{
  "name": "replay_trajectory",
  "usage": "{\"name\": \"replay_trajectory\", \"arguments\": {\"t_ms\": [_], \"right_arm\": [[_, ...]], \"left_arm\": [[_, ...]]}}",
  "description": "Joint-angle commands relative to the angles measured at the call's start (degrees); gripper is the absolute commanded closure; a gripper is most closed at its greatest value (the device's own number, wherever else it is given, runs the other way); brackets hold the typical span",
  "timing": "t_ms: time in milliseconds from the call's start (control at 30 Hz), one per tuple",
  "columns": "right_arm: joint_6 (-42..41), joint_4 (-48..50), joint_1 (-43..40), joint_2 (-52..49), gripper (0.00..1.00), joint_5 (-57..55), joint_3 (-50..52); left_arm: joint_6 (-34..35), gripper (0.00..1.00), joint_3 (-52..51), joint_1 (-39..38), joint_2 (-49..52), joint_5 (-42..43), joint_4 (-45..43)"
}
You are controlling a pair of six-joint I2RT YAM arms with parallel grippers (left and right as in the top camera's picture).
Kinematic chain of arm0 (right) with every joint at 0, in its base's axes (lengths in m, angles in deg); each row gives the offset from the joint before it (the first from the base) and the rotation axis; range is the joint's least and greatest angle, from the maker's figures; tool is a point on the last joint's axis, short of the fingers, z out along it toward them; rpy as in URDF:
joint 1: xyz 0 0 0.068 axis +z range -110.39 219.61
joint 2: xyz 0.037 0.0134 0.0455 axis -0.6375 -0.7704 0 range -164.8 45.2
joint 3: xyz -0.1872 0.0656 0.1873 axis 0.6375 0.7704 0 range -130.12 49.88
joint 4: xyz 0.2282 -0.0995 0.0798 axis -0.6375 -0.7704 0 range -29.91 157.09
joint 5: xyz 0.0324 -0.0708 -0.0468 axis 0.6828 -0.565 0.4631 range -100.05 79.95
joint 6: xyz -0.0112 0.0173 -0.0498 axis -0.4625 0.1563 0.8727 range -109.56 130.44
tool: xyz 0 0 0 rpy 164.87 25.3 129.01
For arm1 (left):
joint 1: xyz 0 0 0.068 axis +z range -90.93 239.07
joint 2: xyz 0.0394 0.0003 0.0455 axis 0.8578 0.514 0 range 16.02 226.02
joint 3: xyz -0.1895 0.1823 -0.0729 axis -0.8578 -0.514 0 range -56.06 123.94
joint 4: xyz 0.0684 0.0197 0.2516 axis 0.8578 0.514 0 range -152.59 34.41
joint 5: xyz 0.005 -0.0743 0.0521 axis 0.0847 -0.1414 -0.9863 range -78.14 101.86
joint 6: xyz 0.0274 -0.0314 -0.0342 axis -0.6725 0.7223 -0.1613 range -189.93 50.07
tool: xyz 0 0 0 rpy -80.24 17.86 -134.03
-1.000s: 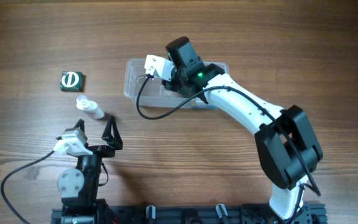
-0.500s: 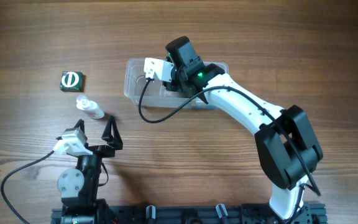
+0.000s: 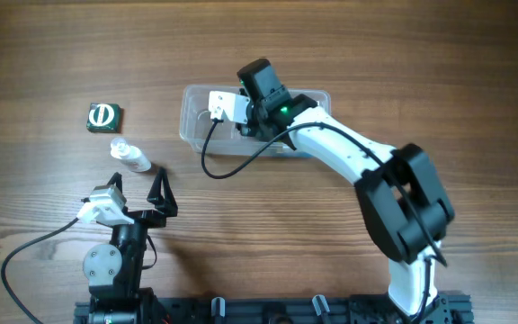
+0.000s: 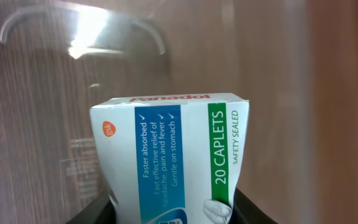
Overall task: Pack container
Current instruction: 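Lower the Panadol box into the container and open the right gripper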
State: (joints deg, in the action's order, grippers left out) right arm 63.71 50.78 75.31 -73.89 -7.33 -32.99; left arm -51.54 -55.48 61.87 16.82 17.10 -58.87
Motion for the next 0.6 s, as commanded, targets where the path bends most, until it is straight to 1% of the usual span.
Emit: {"name": "replay_trajectory", "arguments": {"t_ms": [0,100,200,267,333,367,433,567], "right_arm": [[0.7,1.7,0.3,-3.0,0.66,0.7,-0.3],[0.7,3.3,0.3,-4.0,0.66,0.7,-0.3],[0.7,4.1,0.3,-4.2,0.62,-0.2,-0.3],[0.7,4.4,0.3,-4.2,0.57,-0.5,-0.3],[0.7,4.7,0.3,-4.2,0.47,-1.6,-0.3],[0.7,4.7,0.3,-4.2,0.44,-2.1,-0.3],[0.7,4.7,0.3,-4.2,0.41,-2.8,-0.3],[0.7,4.7,0.4,-4.2,0.4,-3.5,-0.3]], "left_arm": [[0.1,0.0,-0.3,0.5,-0.4,-0.5,0.4],[0.1,0.0,-0.3,0.5,-0.4,-0.6,0.4],[0.1,0.0,-0.3,0.5,-0.4,-0.6,0.4],[0.1,0.0,-0.3,0.5,-0.4,-0.6,0.4],[0.1,0.0,-0.3,0.5,-0.4,-0.6,0.4],[0.1,0.0,-0.3,0.5,-0.4,-0.6,0.4],[0.1,0.0,-0.3,0.5,-0.4,-0.6,0.4],[0.1,0.0,-0.3,0.5,-0.4,-0.6,0.4]]}}
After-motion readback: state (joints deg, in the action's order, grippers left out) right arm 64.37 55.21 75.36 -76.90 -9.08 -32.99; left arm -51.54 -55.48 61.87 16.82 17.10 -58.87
